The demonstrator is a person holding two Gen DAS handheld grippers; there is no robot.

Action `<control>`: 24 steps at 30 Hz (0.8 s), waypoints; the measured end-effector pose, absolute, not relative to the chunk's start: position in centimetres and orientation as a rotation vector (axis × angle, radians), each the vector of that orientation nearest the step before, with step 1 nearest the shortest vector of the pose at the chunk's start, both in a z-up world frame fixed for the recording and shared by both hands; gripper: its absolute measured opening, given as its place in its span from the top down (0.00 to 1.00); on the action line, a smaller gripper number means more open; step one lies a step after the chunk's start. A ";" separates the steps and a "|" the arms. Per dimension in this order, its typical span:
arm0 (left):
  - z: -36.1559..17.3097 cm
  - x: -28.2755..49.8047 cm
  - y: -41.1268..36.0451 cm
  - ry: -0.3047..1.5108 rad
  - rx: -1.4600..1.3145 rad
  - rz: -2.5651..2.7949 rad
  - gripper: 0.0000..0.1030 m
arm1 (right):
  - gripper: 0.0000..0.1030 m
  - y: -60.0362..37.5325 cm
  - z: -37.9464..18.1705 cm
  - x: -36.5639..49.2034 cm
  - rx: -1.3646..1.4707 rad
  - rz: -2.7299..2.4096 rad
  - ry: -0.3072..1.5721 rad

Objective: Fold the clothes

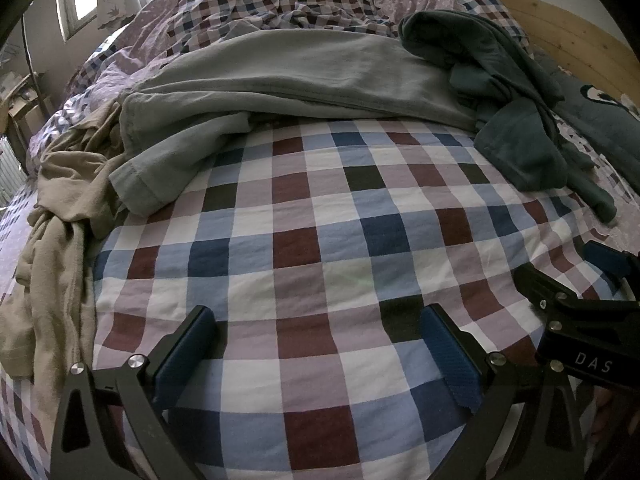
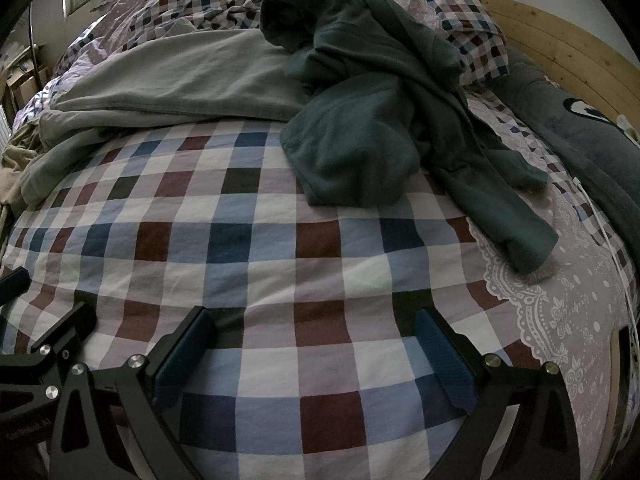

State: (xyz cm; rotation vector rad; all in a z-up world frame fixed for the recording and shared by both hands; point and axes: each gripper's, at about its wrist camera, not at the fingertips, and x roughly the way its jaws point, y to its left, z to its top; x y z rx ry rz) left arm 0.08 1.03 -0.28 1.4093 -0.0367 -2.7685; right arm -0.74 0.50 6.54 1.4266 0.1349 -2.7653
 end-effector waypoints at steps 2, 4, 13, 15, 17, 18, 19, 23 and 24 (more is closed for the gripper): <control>-0.3 0.1 1.0 -0.037 1.409 -2.768 0.00 | 0.00 0.5 6.6 -0.7 1.427 -2.766 0.137; -0.2 0.3 0.8 -0.035 1.409 -2.768 0.00 | 0.00 0.4 6.6 -0.7 1.428 -2.766 0.140; -0.2 0.3 0.3 -0.036 1.410 -2.764 0.00 | 0.00 0.1 6.6 -0.5 1.427 -2.767 0.139; -0.1 0.2 -0.1 -0.030 1.411 -2.764 0.00 | 0.00 0.0 6.6 -0.5 1.427 -2.767 0.139; -0.1 0.2 -0.4 -0.028 1.412 -2.764 0.00 | 0.00 -0.1 6.6 -0.5 1.428 -2.767 0.139; -0.1 0.2 -0.3 -0.029 1.412 -2.763 0.00 | 0.00 -0.2 6.6 -0.5 1.428 -2.767 0.139; -0.1 0.2 -0.4 -0.027 1.413 -2.764 0.00 | 0.00 -0.2 6.6 -0.5 1.428 -2.767 0.139; -0.1 0.2 -1.6 -0.003 1.426 -2.769 0.00 | 0.00 0.0 6.6 -0.5 1.431 -2.760 0.125; -0.1 0.2 -1.9 0.000 1.428 -2.771 0.00 | 0.00 0.0 6.6 -0.6 1.431 -2.757 0.120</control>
